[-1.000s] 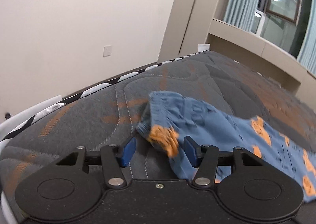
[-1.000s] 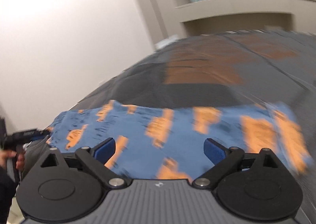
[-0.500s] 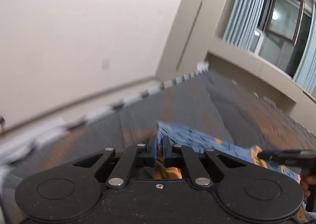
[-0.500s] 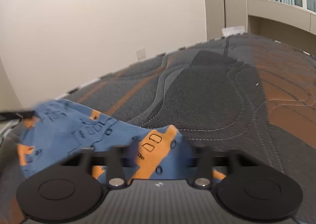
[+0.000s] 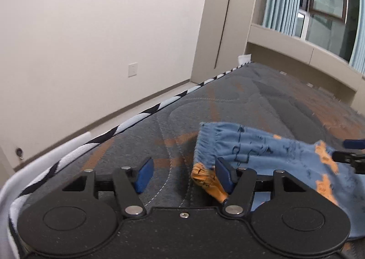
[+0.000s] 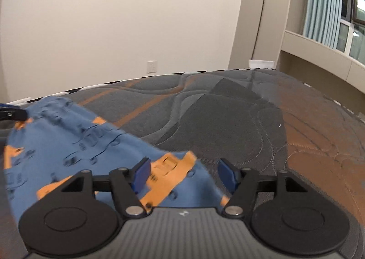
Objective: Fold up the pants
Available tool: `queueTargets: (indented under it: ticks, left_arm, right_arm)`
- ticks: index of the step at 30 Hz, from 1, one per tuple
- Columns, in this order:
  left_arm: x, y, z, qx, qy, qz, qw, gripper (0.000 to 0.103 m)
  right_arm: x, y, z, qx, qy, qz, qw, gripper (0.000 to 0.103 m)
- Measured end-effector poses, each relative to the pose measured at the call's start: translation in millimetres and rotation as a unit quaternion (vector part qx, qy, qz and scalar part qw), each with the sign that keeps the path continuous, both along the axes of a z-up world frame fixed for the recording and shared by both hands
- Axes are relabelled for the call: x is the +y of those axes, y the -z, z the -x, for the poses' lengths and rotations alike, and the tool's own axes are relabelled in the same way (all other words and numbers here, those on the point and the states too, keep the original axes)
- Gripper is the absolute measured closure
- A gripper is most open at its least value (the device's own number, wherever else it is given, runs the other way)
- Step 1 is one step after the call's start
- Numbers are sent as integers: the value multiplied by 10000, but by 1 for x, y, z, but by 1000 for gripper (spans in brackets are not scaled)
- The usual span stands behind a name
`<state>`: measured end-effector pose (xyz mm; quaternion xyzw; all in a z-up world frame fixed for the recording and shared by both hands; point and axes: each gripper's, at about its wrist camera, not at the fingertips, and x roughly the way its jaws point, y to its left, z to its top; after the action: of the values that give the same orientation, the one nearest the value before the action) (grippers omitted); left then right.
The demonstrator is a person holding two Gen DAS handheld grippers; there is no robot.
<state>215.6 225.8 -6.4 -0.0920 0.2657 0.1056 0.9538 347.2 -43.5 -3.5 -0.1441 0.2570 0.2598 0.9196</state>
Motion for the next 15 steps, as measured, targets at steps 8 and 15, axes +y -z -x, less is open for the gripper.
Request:
queueTargets:
  ticks: [8,15]
  left_arm:
    - [-71,-12,16,-304,517,-980,9934,6]
    - [-146,13,-4,162,971,-2848,9535,4]
  right_arm:
    - [-24,12,71,-298,-137,658,9973,7]
    - [-110,21,105,-621,910,1225,9863,0]
